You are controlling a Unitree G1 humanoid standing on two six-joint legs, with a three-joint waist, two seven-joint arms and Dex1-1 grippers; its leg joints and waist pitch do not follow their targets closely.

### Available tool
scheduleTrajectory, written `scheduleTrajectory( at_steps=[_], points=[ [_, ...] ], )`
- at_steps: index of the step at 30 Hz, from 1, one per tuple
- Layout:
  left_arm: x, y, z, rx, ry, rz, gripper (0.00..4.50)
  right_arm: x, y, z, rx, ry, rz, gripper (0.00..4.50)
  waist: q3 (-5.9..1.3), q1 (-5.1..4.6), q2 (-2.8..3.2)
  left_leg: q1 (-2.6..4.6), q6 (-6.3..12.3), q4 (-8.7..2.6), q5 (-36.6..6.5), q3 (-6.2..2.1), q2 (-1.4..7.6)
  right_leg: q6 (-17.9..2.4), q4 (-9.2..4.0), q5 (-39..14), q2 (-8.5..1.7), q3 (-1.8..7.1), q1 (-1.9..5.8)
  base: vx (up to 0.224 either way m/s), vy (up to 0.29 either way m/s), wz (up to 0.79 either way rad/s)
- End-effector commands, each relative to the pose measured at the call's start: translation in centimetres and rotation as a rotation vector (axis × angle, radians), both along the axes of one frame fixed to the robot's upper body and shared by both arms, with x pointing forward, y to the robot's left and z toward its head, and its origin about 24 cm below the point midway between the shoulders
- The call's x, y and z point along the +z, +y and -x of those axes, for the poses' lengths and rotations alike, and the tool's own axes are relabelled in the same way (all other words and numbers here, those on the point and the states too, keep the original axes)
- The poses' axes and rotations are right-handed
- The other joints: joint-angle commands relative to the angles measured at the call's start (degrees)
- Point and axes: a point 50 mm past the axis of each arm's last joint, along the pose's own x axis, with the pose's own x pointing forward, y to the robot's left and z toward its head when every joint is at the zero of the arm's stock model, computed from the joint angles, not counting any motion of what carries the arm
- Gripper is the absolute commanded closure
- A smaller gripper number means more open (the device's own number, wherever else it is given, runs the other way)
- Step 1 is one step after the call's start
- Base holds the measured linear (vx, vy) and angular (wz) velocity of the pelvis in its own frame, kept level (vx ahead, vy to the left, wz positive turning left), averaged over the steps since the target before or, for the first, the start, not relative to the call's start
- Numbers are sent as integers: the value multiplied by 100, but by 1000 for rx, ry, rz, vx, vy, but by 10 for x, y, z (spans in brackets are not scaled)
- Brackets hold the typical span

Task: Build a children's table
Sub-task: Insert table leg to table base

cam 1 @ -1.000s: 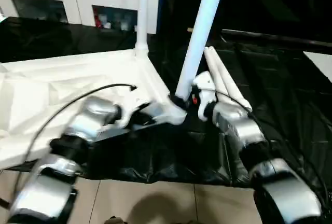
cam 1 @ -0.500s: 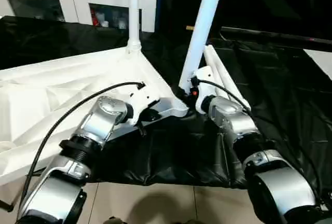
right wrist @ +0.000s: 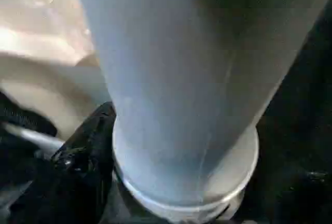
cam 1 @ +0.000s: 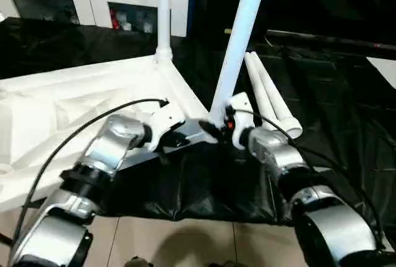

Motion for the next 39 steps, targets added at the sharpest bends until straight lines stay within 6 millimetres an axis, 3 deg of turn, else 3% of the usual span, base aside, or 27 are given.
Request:
scheduleTrajectory(
  at_steps=[1, 7, 12, 18, 25, 33, 39],
  points=[
    [16, -10, 2, -117, -51, 55, 450, 4, -6, 1, 72, -22, 20, 71, -444, 15, 153, 96, -97, -405, -1725, -48, 148, -1054, -432, -1727, -459, 287, 297, 0, 0, 0],
    [9, -4, 12, -253, -9, 69, 450, 10, -10, 15, 319, -45, 12, 71, -436, 48, 154, 93, -17, -412, -1711, -41, 160, -1066, -423, -1681, -450, 288, 303, 0, 0, 0],
    [2, 5, 18, -336, 27, 8, 450, 3, -15, 31, 512, -13, 71, 71, -408, 112, 154, 127, -64, -423, -1945, -44, 168, -962, -463, -2121, -449, 284, 269, 0, 0, 0],
    [-1, 8, 24, -405, 63, -19, 450, 0, -14, 39, 587, 1, 93, 71, -401, 135, 151, 156, -132, -434, -2086, -57, 171, -914, -485, -2337, -462, 288, 248, 0, 0, 0],
    [-5, 10, 27, -425, 71, -29, 450, 1, -12, 42, 602, 4, 70, 147, -405, 146, 147, 153, -131, -438, -2030, -53, 172, -938, -472, -2225, -459, 293, 254, 0, 0, 0],
    [-5, 11, 27, -405, 82, -12, 450, -5, -9, 50, 595, 37, 36, 167, -393, 144, 131, 168, -138, -435, -2133, -63, 172, -834, -514, -2559, -479, 289, 230, 0, 0, 0],
    [-5, 13, 26, -379, 82, 13, 450, -11, -10, 44, 451, 72, -29, 170, -370, 119, 128, 176, -164, -441, -2281, -76, 159, -759, -550, -2837, -483, 276, 216, 0, 0, 0]
  ],
)
